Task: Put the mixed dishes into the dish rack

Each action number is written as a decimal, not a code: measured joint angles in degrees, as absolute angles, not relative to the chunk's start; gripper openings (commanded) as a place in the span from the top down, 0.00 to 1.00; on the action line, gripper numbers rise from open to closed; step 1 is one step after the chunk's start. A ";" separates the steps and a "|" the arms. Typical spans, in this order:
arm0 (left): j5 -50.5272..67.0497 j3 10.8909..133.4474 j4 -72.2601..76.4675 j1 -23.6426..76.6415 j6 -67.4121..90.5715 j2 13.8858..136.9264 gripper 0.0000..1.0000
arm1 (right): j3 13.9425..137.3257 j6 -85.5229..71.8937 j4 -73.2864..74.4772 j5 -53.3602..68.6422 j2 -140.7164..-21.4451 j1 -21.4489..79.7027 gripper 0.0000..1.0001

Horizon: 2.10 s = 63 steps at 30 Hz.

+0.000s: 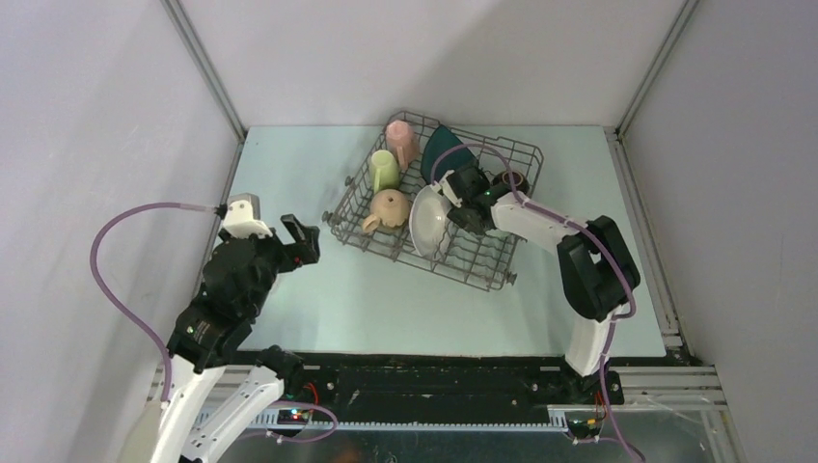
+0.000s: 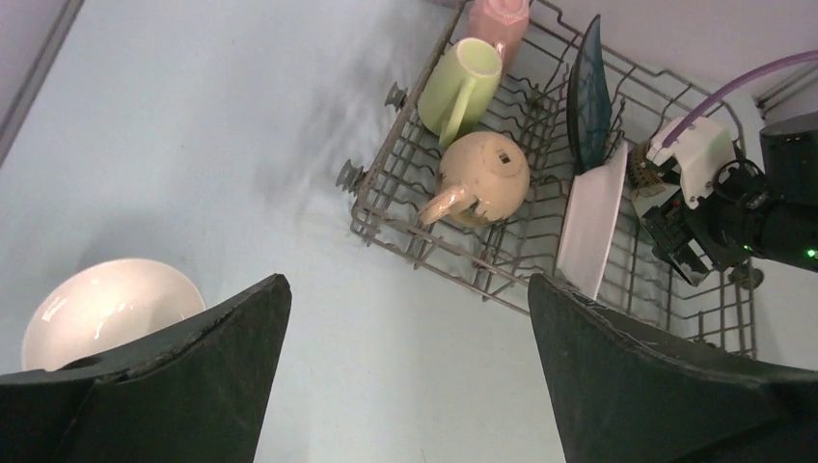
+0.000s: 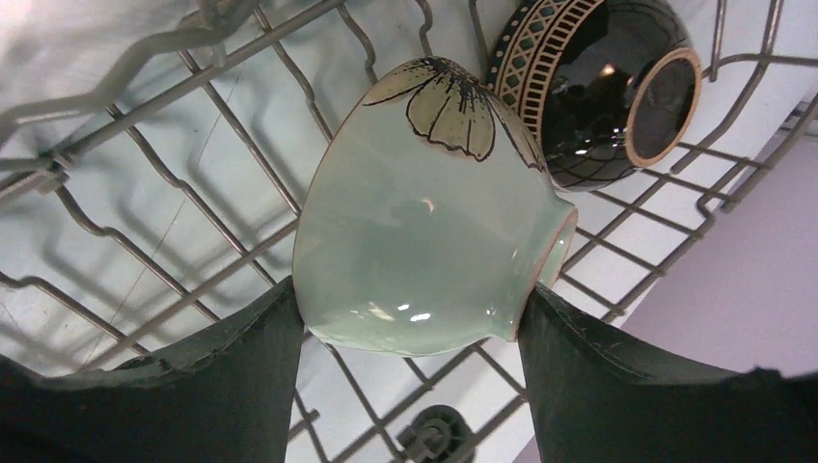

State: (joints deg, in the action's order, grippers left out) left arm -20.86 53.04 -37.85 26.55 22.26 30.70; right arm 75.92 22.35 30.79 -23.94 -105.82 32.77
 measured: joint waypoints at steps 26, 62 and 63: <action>-12.80 43.53 -38.72 17.43 32.49 29.98 0.07 | 74.67 19.29 31.38 -15.31 -98.94 30.70 0.00; -14.85 52.27 -41.30 -10.48 41.82 83.66 0.58 | 53.47 9.34 11.64 -5.89 -66.65 28.84 0.03; -14.81 52.27 -41.30 -10.52 41.65 84.31 0.73 | 53.39 9.32 11.46 -5.80 -66.52 28.71 0.03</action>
State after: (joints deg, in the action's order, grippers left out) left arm -14.81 52.27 -41.30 -10.52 41.65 84.31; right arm 53.39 9.32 11.46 -5.80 -66.52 28.71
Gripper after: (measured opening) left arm 0.503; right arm 0.970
